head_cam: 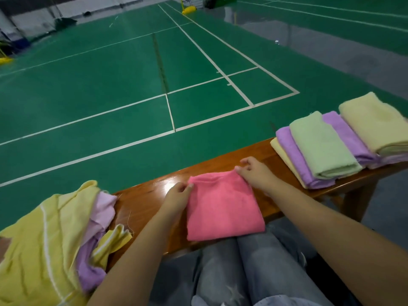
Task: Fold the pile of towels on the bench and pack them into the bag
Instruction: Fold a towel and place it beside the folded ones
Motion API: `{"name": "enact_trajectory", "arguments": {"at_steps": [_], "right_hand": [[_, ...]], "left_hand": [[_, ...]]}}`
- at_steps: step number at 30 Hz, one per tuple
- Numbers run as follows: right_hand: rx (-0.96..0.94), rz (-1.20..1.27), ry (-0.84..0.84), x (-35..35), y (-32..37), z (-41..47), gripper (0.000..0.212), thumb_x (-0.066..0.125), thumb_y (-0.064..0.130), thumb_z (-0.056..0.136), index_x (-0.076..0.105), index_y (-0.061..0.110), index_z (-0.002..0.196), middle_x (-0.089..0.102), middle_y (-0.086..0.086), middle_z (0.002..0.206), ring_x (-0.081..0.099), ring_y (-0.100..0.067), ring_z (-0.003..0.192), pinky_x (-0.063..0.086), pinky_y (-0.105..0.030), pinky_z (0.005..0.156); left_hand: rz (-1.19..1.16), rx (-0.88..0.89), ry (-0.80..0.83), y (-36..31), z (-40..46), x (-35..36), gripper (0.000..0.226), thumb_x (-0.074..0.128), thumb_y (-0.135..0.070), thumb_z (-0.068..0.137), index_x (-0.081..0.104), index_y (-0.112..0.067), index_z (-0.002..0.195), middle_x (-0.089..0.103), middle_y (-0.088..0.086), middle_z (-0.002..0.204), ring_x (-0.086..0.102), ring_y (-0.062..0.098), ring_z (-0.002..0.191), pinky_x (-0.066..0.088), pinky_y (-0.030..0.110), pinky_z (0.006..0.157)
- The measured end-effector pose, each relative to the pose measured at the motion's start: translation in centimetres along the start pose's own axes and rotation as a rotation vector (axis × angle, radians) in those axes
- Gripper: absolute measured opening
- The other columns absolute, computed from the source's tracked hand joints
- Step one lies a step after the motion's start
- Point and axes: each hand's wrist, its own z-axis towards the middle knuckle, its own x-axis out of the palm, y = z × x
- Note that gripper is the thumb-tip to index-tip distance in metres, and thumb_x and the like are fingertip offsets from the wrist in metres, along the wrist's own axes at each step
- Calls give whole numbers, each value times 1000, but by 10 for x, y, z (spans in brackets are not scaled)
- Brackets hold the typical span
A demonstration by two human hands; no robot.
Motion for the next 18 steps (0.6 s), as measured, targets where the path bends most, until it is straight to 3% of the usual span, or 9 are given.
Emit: {"name": "enact_trajectory", "arguments": {"at_steps": [2,6,10,15,18], "right_hand": [[26,-139,58,10,-8,3,56,59,30,93,36,12,141,48,-10,140,48,-25,126,42,-35,99],[-4,-163,18,17,-31,2,58,63,19,90,36,11,142,47,-10,141,48,-26,126,41,-34,100],[41,12,-36,19,-43,1,55,63,16,90,39,14,140,50,-7,138,50,-23,123,43,-35,98],[33,43,-37,19,-47,3,55,62,17,91,38,17,141,50,-4,138,49,-20,123,42,-30,94],[28,62,-27,18,-48,2,54,62,18,91,39,18,140,49,-3,139,49,-20,124,43,-33,97]], "left_hand": [[88,-34,-18,6,18,-5,21,46,-26,101,64,-14,104,66,7,102,57,20,84,49,35,76],[108,-9,51,6,34,-13,32,40,11,90,63,-11,88,64,7,87,56,22,77,47,29,65],[214,102,25,7,46,-13,21,60,3,87,60,-16,94,60,-6,83,56,16,81,42,16,64],[340,171,12,7,61,-9,18,62,-2,87,66,-19,88,63,-9,83,55,5,68,42,14,61],[349,168,-2,5,66,-8,14,64,-7,88,68,-20,84,65,-8,83,56,7,72,43,22,67]]}}
